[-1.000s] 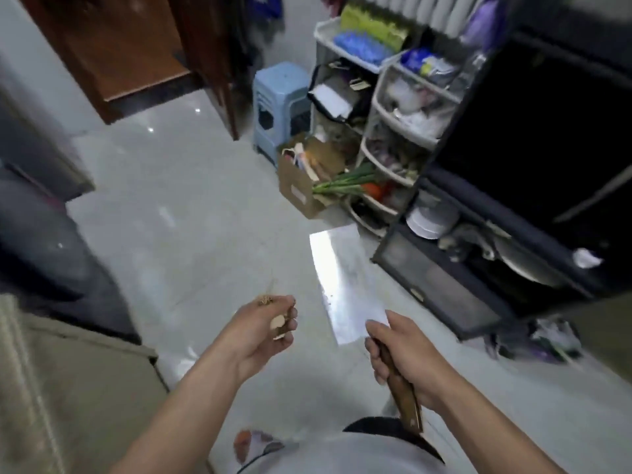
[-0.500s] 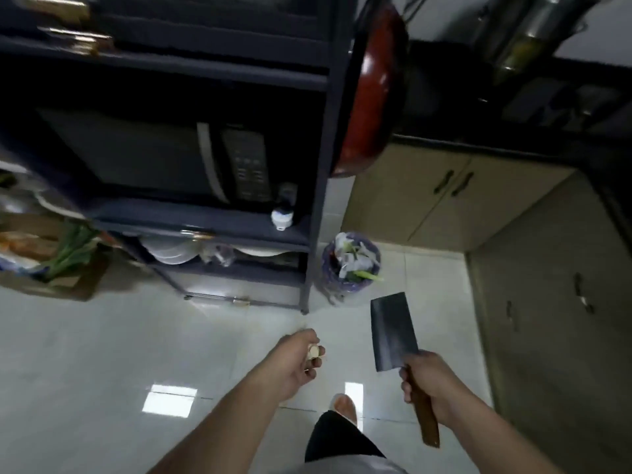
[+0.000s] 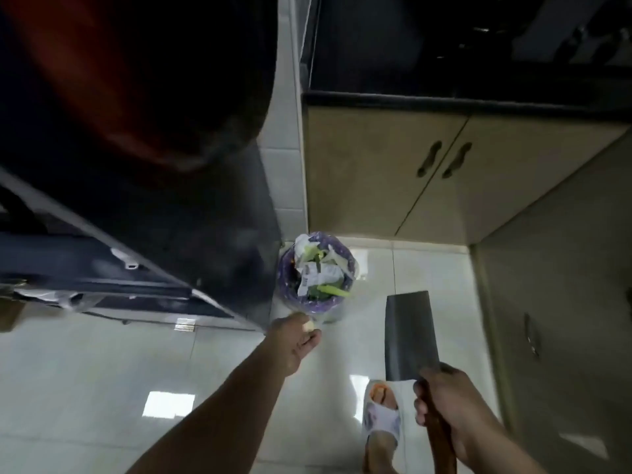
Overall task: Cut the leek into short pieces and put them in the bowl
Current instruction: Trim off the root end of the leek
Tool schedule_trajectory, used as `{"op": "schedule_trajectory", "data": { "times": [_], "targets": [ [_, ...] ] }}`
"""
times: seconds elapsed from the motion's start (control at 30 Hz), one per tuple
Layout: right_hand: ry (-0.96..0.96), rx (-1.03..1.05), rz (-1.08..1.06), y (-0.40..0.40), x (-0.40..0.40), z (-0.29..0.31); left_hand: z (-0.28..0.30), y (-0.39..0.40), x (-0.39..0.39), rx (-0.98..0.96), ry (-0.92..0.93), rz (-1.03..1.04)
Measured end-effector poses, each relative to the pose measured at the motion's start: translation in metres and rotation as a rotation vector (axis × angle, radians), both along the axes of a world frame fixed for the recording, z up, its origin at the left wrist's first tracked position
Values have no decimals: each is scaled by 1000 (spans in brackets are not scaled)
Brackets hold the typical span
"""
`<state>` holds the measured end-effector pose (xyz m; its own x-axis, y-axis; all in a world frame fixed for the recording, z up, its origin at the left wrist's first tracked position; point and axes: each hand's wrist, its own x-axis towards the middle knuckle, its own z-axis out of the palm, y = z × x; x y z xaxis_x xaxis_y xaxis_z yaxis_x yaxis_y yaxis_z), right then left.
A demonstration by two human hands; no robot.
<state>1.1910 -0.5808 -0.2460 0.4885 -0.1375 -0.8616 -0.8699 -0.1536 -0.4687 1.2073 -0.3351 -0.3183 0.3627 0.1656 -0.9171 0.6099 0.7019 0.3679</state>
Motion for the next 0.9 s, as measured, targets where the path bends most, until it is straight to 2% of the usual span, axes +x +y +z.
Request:
{"op": "schedule_trajectory", "data": {
  "times": [0.1, 0.2, 0.33, 0.43, 0.7, 0.8, 0.9],
  "targets": [
    [30, -16, 102, -17, 49, -41, -53, -2, 66, 63, -33, 18],
    [6, -12, 202, -28, 94, -66, -84, -1, 111, 21, -53, 13],
    [25, 11, 229, -35, 118, -64, -96, -11, 102, 17, 55, -18],
    [34, 23, 241, -36, 123, -54, -88, -26, 79, 39, 55, 73],
    [-13, 21, 309, -26, 87, 3, 1, -33, -4, 55, -1, 62],
    [-39, -11, 397, -18, 45, 37, 46, -18, -63, 15, -59, 105],
    [-56, -1, 574, 8, -27, 88, 106, 11, -154, -7, -123, 196]
  ]
}}
